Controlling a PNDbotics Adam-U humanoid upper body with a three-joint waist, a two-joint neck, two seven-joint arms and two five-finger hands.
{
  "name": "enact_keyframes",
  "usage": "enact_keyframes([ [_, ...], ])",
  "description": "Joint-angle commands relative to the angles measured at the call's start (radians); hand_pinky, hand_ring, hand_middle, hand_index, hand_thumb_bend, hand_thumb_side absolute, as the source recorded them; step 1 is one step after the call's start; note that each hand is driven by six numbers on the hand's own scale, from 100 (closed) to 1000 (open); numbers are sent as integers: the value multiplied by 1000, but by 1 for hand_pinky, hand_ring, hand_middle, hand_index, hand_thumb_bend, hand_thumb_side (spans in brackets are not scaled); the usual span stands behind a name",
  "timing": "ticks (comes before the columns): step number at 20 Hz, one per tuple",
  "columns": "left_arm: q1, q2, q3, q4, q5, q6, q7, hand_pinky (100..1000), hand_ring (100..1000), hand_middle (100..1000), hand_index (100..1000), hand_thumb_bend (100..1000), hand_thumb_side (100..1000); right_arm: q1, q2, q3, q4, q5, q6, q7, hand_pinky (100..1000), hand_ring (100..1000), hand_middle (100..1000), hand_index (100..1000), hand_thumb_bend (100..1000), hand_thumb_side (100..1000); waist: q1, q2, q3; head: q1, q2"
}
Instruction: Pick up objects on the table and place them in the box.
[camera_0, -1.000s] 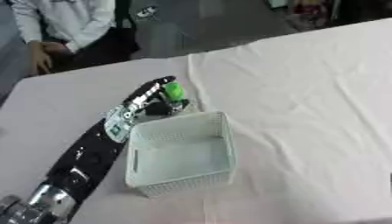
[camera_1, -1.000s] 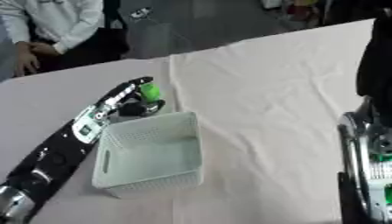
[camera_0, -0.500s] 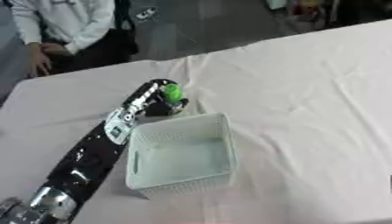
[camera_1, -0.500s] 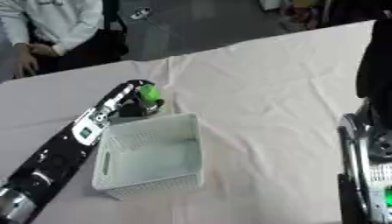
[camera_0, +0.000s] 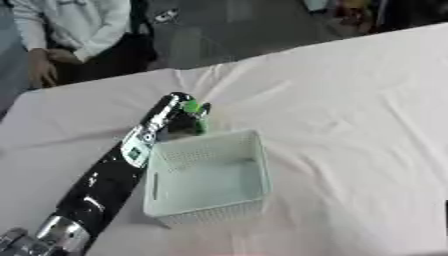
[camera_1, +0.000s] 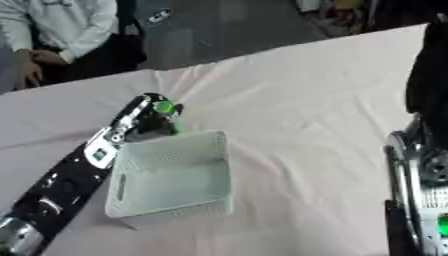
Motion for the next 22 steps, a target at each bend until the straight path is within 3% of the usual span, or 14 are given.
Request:
enact_keyframes([
  [1, -10, 13, 3, 0, 16, -5, 52, 100, 100, 359, 518, 240, 844, -27, 6, 2, -17, -5, -3, 0, 276, 456, 516, 569, 100, 1000, -8, -12, -1, -7, -18],
  [3, -10, 13, 1, 2, 17, -11, 74, 100, 100, 296, 492, 250, 874, -27, 6, 2, -17, -5, -3, 1, 275, 456, 516, 569, 100, 1000, -7, -12, -1, -7, -18],
  [6, -10, 17, -3, 3, -8, -18, 110, 100, 100, 110, 420, 270, 907, -27, 7, 2, -17, -5, -3, 1, 276, 456, 516, 569, 100, 1000, -7, -12, -1, -8, -18],
  [13, -7, 20, 6, -3, -173, 10, 229, 100, 100, 100, 374, 227, 764, -28, 8, 2, -17, -4, -4, 0, 276, 456, 517, 569, 100, 1000, -7, -12, -2, -10, -17],
  [22, -22, 44, 6, -68, -194, -25, 319, 100, 100, 100, 357, 219, 758, -23, 3, 2, -17, -3, -1, 0, 276, 456, 516, 569, 100, 1000, -5, -18, 5, -13, -8],
])
